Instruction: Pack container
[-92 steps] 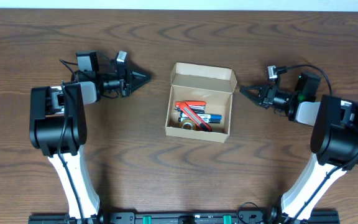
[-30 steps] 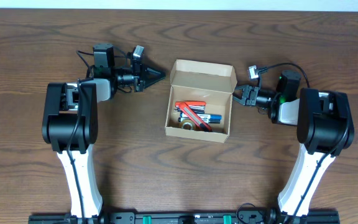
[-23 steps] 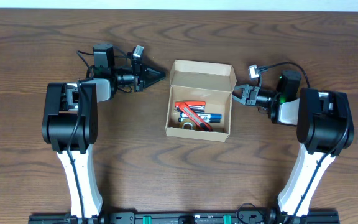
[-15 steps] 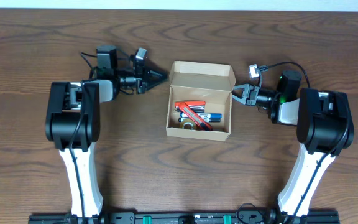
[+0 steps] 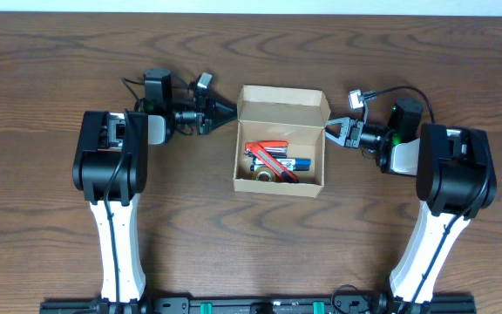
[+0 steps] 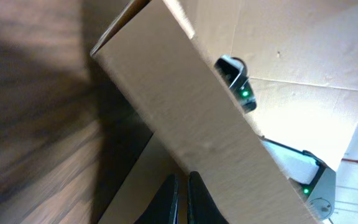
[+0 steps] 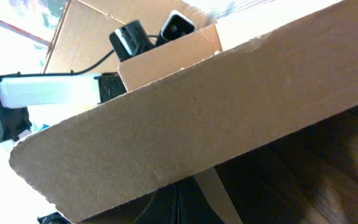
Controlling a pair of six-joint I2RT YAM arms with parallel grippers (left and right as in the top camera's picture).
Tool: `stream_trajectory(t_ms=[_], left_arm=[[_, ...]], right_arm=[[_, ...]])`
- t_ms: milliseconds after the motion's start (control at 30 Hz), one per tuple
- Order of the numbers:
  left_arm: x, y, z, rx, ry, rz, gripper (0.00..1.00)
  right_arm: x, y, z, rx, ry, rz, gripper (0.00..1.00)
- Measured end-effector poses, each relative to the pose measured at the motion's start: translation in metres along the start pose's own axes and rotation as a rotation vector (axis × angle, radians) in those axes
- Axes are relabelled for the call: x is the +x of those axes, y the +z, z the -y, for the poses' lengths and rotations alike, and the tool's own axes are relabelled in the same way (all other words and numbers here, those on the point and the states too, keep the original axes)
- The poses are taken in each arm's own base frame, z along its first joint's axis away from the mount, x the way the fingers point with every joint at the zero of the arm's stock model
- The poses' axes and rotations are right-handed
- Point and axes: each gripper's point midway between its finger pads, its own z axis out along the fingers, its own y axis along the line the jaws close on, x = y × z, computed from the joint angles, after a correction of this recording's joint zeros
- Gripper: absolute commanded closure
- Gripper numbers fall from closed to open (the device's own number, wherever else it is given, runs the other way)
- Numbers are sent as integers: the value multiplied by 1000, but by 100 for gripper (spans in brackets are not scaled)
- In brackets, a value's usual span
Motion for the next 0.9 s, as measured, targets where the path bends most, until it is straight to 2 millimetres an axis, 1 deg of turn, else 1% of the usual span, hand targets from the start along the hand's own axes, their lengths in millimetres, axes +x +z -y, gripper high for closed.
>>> stream_trajectory(t_ms=[200,267,367,600,700,800,900], left_arm=[[-16,1,26,25,52,-16,94],[-19,1,33,33,68,-25,94],[-20,2,39,40,82,-36,94],[-17,4,41,48,71,-56,94],[-17,4,44,55,98,-62,94],[-18,4,51,64,139,-66,94],[-18,5,64,79,212,-72,94]], right_arm=[[-5,0,-6,-15,-73,2,99],[-7,0,-9,-23,-99,2,99],[-9,0,-12,-29,-112,1,99],[-9,-1,-18,-48,-117,-9,99],[-11,-1,-23,-59,-135,-14,99],[-14,-1,-31,-74,-174,-19,99],[-18,-2,-40,-87,-204,-25,98]])
